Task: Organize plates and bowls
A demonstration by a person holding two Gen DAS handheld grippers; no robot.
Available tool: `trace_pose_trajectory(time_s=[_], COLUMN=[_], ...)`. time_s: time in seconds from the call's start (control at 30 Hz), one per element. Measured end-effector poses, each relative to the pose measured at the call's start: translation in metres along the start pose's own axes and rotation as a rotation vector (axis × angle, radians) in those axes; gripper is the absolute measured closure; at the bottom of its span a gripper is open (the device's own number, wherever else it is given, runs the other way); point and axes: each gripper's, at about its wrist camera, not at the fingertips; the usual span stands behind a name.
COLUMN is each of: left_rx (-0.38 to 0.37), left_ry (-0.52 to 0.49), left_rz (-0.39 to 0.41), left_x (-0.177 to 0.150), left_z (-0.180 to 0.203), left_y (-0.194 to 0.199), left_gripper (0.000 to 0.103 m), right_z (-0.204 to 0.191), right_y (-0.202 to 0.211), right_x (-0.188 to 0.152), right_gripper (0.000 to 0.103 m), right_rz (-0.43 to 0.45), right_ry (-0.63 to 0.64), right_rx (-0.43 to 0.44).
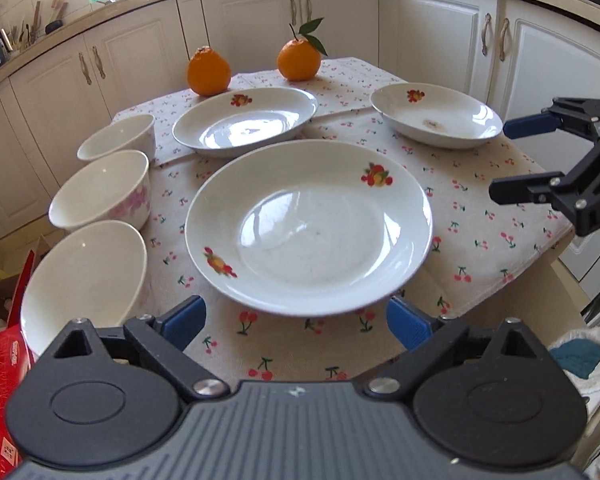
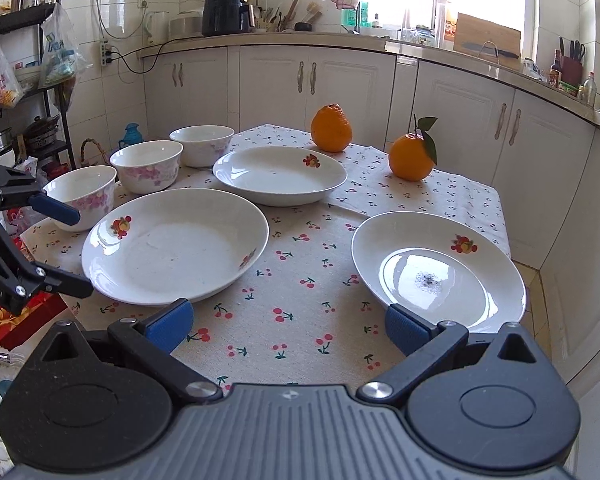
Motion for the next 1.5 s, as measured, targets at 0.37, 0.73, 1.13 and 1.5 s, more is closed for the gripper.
trace_pose_trajectory(time_s=[0.37,0.73,1.13,1.5], left_rx=[-0.031,-0.038,-0.007,-0.008], left_ry=[0.049,0.089,0.115,0.113], left_rz=[0.003,0.012,0.012,0.027], left_x=[-0.011,-0.011,-0.009,-0.011], left_z=[-0.006,-0.008,-0.006,-0.006], left_y=[-0.023,-0.030,-0.032,-0.031], left_gripper=[0.005,0.000,0.000,0.000], right_z=[-0.004,-0.001,-0.002,-0.008], right_y=[-0.015,-0.061,-0.098,-0.131], right_x=[0.010,0.012,0.021,0.041], right_gripper=[0.000,0.000,0.000,0.000], right_rz=[-0.048,-0.184,-0.273,-0.312], right_ry=[-0.020,-0.106,-0.160,-0.098], right_rx=[0.053,0.235,0.289,0.355])
Point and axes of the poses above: each gripper's, at about its wrist camera, not at the fingertips, and y roughly against the way its jaws point, z to its right, x to its top, and after that the axes turned 6 degrees about z, right-handed
